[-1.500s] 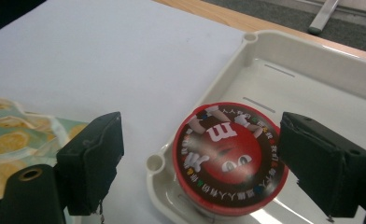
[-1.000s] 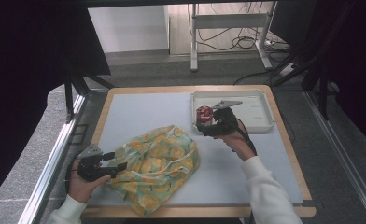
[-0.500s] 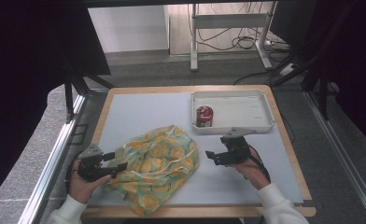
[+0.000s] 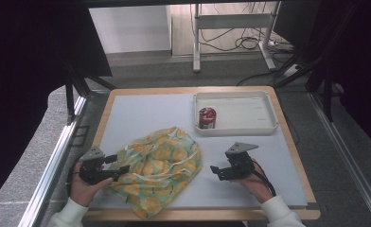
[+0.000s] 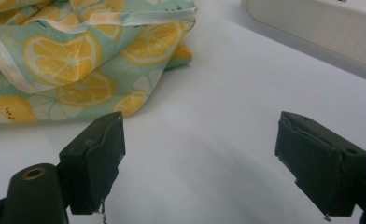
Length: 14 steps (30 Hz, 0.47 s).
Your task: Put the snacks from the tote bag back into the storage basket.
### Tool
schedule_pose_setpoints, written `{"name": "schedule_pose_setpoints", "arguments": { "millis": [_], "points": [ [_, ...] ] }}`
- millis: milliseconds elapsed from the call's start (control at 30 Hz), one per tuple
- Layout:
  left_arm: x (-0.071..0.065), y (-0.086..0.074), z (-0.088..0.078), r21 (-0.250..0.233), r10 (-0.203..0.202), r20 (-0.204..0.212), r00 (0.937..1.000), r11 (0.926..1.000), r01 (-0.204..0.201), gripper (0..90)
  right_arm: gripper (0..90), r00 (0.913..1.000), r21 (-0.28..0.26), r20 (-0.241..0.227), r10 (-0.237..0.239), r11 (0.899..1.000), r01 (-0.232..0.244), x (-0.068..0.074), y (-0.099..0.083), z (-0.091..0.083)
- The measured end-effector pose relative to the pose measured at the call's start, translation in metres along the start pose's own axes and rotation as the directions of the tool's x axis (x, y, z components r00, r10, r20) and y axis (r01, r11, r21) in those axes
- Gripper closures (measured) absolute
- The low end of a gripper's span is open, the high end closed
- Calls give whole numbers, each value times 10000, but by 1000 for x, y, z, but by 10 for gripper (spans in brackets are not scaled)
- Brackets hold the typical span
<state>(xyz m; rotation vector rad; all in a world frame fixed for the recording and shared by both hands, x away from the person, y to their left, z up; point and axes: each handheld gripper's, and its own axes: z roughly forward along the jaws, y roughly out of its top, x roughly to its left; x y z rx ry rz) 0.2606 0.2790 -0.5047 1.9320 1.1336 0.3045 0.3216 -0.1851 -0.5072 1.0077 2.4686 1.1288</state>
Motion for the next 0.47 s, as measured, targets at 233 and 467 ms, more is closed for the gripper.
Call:
{"name": "schedule_pose_setpoints", "arguments": {
  "millis": [233,467],
  "points": [
    [-1,0,2,73,33,20,10000,10000,-33,261,163,9998,-100,179,-66,9999,68,0,0,-1],
    [1,0,2,52,52,20,10000,10000,-52,261,165,9996,-59,254,-89,9999,91,-1,-1,0]
  ]
}}
